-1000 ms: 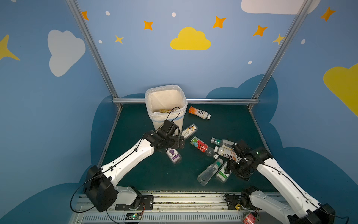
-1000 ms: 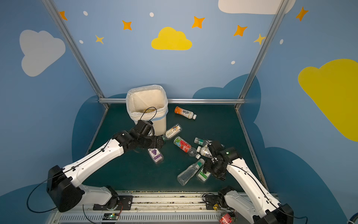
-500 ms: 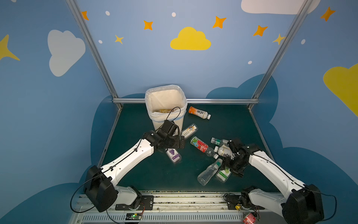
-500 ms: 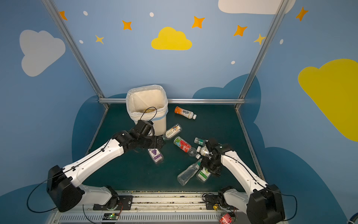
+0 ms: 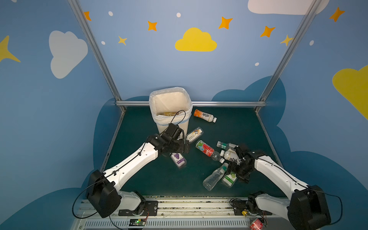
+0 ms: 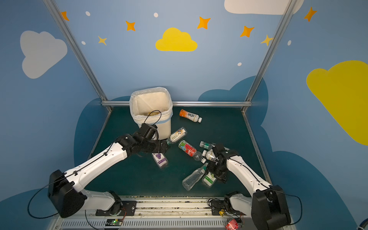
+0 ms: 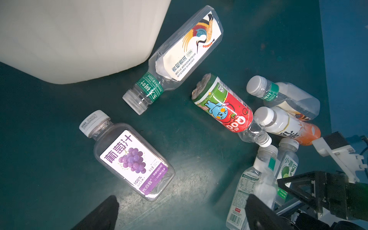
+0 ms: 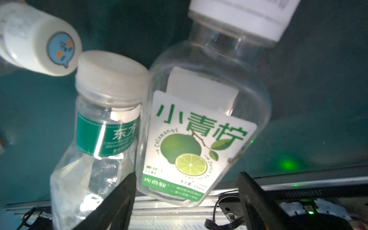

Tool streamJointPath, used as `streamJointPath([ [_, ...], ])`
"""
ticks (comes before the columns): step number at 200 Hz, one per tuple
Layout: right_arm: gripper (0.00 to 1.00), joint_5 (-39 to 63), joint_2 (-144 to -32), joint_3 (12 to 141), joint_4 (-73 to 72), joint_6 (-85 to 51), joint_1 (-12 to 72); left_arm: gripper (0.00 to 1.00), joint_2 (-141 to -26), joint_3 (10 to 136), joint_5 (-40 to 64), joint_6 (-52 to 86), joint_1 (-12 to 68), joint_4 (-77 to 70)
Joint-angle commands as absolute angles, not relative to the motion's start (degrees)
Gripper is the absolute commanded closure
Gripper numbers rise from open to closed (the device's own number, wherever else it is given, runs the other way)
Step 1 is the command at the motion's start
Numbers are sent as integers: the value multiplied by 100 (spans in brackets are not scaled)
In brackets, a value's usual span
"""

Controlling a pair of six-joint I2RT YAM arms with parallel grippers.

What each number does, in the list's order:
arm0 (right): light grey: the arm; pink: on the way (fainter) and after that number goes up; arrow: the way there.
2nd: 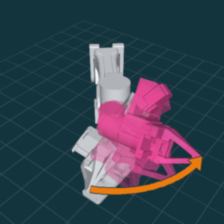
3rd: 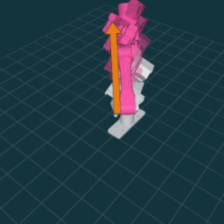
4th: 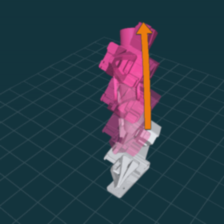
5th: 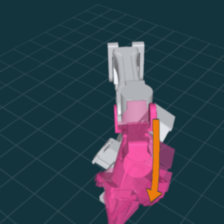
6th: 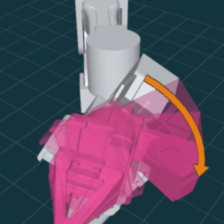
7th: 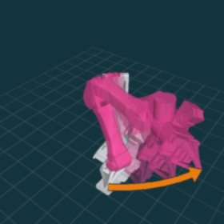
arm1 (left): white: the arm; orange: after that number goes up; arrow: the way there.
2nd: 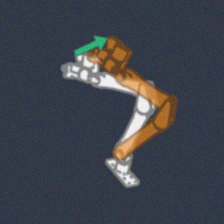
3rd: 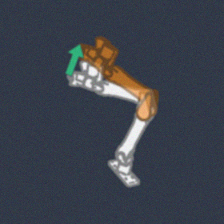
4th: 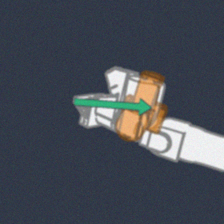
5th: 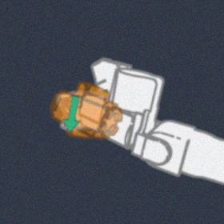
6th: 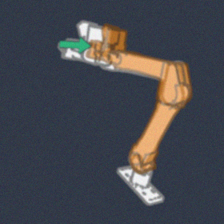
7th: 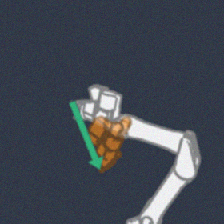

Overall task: Throw the plastic bottles in the bin
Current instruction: Pick up the plastic bottle from the bottom-right of the table.

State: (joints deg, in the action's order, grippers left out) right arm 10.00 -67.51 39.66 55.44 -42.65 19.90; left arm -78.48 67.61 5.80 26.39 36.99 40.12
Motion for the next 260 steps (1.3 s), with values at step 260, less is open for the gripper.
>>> streamJointPath([
  [260,35,698,-7006,3767,5571,-4060,1706,0,-7881,6967,730,2459,3062,4372],
])
